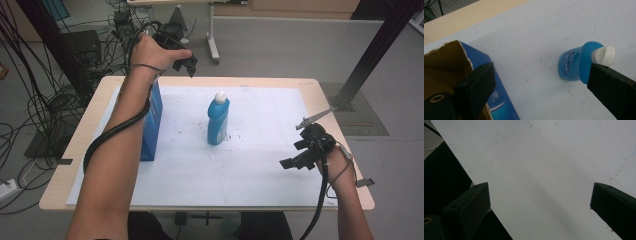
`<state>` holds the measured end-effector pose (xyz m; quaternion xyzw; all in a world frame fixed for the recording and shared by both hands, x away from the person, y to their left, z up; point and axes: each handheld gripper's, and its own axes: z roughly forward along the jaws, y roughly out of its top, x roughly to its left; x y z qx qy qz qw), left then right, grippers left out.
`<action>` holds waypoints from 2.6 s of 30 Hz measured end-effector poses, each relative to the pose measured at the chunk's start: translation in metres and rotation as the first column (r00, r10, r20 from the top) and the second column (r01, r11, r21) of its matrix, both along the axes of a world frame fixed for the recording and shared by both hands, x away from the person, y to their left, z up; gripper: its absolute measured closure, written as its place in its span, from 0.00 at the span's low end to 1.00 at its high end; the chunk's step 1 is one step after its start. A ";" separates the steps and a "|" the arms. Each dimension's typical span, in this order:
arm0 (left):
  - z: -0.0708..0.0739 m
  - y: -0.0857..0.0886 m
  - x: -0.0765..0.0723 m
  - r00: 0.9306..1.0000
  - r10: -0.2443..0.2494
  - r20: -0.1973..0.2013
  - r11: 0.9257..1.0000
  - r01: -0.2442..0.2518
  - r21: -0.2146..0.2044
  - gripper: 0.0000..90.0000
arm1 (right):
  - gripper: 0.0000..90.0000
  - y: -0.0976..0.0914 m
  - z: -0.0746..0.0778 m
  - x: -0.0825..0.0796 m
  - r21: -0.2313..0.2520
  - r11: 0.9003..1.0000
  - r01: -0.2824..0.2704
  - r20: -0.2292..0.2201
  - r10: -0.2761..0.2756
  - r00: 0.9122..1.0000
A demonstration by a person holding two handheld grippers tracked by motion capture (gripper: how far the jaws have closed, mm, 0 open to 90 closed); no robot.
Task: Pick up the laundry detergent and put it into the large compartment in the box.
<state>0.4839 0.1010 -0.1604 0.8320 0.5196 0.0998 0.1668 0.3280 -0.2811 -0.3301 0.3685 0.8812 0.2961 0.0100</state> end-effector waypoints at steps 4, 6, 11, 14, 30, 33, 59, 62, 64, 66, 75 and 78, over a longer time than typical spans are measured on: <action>-0.001 0.001 0.001 1.000 0.001 -0.003 1.000 -0.001 -0.003 0.09 | 0.03 0.001 -0.001 0.001 0.004 1.000 -0.003 -0.003 0.003 1.000; -0.001 0.002 0.001 1.000 0.004 -0.004 1.000 -0.004 -0.003 0.09 | 0.03 0.002 -0.002 0.003 -0.002 1.000 -0.008 -0.005 0.008 1.000; 0.000 0.002 0.002 1.000 0.006 -0.002 1.000 -0.006 -0.002 0.09 | 0.03 0.002 -0.003 0.003 -0.003 1.000 -0.008 -0.007 0.008 1.000; 0.000 0.001 0.002 1.000 0.007 -0.003 1.000 -0.007 0.000 0.09 | 0.03 0.002 -0.004 0.003 -0.006 1.000 -0.008 -0.007 0.008 1.000; 0.009 -0.014 -0.005 0.999 -0.036 0.007 0.999 0.036 -0.017 0.09 | 0.03 0.000 -0.002 0.005 -0.009 1.000 -0.005 -0.003 0.005 1.000; 0.009 -0.021 -0.006 0.998 -0.064 -0.001 0.997 0.064 -0.041 0.09 | 0.03 0.001 -0.001 0.005 -0.010 1.000 -0.004 -0.005 0.004 1.000; -0.002 -0.086 -0.017 0.975 -0.219 -0.032 0.975 0.218 -0.050 0.09 | 0.03 0.001 0.000 0.002 -0.004 1.000 -0.004 0.000 0.004 1.000; -0.003 -0.089 -0.017 0.975 -0.220 -0.032 0.975 0.218 -0.043 0.09 | 0.03 0.001 0.000 0.001 0.001 1.000 -0.003 -0.001 0.003 1.000; -0.004 -0.093 -0.017 0.973 -0.228 -0.035 0.973 0.227 -0.040 0.09 | 0.03 0.000 0.000 0.001 0.000 1.000 -0.001 0.000 0.001 1.000; -0.005 -0.096 -0.017 0.972 -0.232 -0.035 0.972 0.231 -0.038 0.09 | 0.03 -0.001 -0.001 0.001 0.001 1.000 0.002 -0.002 -0.002 1.000; -0.013 -0.102 -0.016 0.970 -0.240 -0.045 0.971 0.238 -0.031 0.09 | 0.03 -0.004 -0.002 0.001 0.004 1.000 0.012 0.001 -0.012 1.000; -0.017 -0.103 -0.014 0.971 -0.236 -0.050 0.972 0.235 -0.023 0.09 | 0.03 -0.004 -0.003 0.000 0.005 1.000 0.009 0.002 -0.009 1.000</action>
